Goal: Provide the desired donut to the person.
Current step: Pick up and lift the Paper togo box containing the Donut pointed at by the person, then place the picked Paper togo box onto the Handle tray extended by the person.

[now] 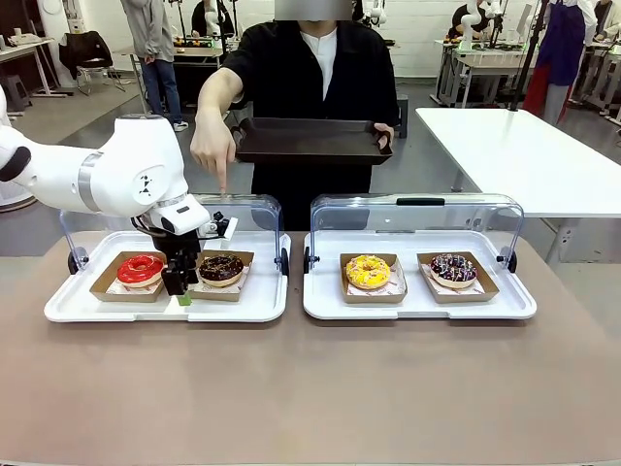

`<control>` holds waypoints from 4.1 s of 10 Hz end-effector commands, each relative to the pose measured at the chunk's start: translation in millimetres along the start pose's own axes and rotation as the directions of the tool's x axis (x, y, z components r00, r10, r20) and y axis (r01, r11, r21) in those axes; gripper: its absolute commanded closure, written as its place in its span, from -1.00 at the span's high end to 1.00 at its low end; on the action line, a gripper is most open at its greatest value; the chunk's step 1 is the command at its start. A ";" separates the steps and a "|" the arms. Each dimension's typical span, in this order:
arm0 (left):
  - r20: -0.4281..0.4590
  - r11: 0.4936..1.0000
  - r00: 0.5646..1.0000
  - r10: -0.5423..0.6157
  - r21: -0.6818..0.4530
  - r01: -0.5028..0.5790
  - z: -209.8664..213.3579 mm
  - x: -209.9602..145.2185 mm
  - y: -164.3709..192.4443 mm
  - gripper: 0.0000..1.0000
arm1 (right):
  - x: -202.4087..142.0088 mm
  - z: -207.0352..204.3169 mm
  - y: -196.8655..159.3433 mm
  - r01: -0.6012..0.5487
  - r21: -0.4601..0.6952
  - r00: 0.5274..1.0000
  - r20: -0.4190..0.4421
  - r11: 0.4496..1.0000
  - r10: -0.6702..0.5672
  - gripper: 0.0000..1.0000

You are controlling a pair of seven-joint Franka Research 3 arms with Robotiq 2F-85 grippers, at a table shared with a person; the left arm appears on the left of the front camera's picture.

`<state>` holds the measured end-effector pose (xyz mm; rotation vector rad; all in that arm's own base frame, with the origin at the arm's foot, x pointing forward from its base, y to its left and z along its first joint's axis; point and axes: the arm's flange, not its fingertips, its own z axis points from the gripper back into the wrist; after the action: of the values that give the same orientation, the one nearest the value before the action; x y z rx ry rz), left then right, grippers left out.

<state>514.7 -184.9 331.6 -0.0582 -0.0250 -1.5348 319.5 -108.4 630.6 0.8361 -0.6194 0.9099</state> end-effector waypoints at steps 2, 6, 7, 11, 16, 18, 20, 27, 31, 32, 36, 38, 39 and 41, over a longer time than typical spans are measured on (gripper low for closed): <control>-0.021 1.000 1.000 0.007 0.021 -0.006 -1.5 -1.5 -5.7 -1.00 | 1.1 -0.8 -1.0 -0.012 0.010 1.000 0.014 1.000 0.012 1.00; -0.022 1.000 1.000 -0.001 0.014 0.001 -0.1 -1.9 -6.2 -1.00 | 1.1 -0.8 -1.0 -0.012 0.010 1.000 0.014 1.000 0.012 1.00; -0.026 1.000 1.000 -0.007 0.009 0.007 0.0 -2.0 -7.1 -1.00 | 1.1 -0.8 -1.0 -0.012 0.010 1.000 0.014 1.000 0.012 1.00; -0.096 0.998 0.994 -0.051 -0.036 0.047 22.9 0.6 -22.3 -1.00 | 1.1 -0.8 -1.0 -0.012 0.010 1.000 0.014 1.000 0.012 1.00; -0.092 0.997 0.994 -0.066 -0.030 0.064 147.0 11.8 -114.0 -1.00 | 1.1 -0.8 -1.0 -0.012 0.010 1.000 0.014 1.000 0.012 1.00; -0.057 0.999 0.998 -0.041 0.033 0.043 192.0 20.1 -145.2 -1.00 | 1.1 -0.8 -1.0 -0.012 0.010 1.000 0.014 1.000 0.012 1.00; -0.019 0.994 1.000 -0.016 0.108 0.018 237.5 34.3 -159.0 -1.00 | 1.1 -0.8 -1.0 -0.012 0.010 1.000 0.014 1.000 0.012 1.00; -0.095 0.999 0.995 0.038 0.038 -0.035 292.9 81.6 -78.3 -1.00 | 1.1 -0.8 -1.0 -0.012 0.010 1.000 0.014 1.000 0.012 1.00; -0.079 0.999 0.997 0.022 0.034 -0.020 281.9 78.3 -75.9 -1.00 | 1.1 -0.8 -1.0 -0.012 0.010 1.000 0.014 1.000 0.012 1.00; -0.079 0.999 0.997 0.022 0.034 -0.020 281.9 78.3 -75.9 -1.00 | 1.1 -0.8 -1.0 -0.012 0.010 1.000 0.014 1.000 0.012 1.00; -0.079 0.999 0.997 0.022 0.034 -0.020 281.9 78.3 -75.9 -1.00 | 1.1 -0.8 -1.0 -0.012 0.010 1.000 0.014 1.000 0.012 1.00; -0.079 0.999 0.997 0.022 0.034 -0.020 281.9 78.3 -75.9 -1.00 | 1.1 -0.8 -1.0 -0.012 0.010 1.000 0.014 1.000 0.012 1.00; -0.079 0.999 0.997 0.022 0.034 -0.020 281.9 78.3 -75.9 -1.00 | 1.1 -0.8 -1.0 -0.012 0.010 1.000 0.014 1.000 0.012 1.00; -0.056 0.998 0.998 0.021 0.055 -0.018 278.4 85.0 -80.6 -0.98 | 1.1 -0.8 -1.0 -0.012 0.010 1.000 0.014 1.000 0.012 1.00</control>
<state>448.7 -254.1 619.0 0.0297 0.0092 -1.5191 319.9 -108.4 630.3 0.8366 -0.6181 0.9095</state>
